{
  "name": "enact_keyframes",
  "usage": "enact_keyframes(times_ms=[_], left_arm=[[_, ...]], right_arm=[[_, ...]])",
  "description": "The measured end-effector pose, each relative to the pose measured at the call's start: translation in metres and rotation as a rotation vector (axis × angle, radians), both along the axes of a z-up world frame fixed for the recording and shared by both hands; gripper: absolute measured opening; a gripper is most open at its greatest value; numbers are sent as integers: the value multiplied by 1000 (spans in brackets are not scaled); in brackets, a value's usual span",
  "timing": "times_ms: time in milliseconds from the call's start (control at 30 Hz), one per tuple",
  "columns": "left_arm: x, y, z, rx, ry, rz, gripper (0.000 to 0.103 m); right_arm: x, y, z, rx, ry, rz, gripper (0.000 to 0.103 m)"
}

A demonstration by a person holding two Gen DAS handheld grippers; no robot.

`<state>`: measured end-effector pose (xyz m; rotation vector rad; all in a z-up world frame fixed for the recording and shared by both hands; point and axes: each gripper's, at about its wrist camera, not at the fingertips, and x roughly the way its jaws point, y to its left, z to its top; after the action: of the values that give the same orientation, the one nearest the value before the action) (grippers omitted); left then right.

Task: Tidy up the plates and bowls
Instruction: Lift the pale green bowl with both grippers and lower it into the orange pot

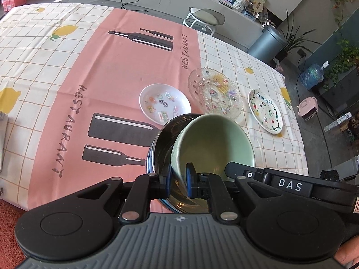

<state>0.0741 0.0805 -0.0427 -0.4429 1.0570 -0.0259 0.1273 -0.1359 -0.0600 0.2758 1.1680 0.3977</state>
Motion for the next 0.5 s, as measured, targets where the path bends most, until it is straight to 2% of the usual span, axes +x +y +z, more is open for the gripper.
enact_keyframes(times_ms=[200, 500], left_arm=[[2, -5, -3, 49, 23, -55, 16], [10, -8, -5, 65, 64, -94, 18]], right_arm=[[1, 11, -2, -74, -14, 69, 8], [5, 22, -4, -158, -38, 139, 8]])
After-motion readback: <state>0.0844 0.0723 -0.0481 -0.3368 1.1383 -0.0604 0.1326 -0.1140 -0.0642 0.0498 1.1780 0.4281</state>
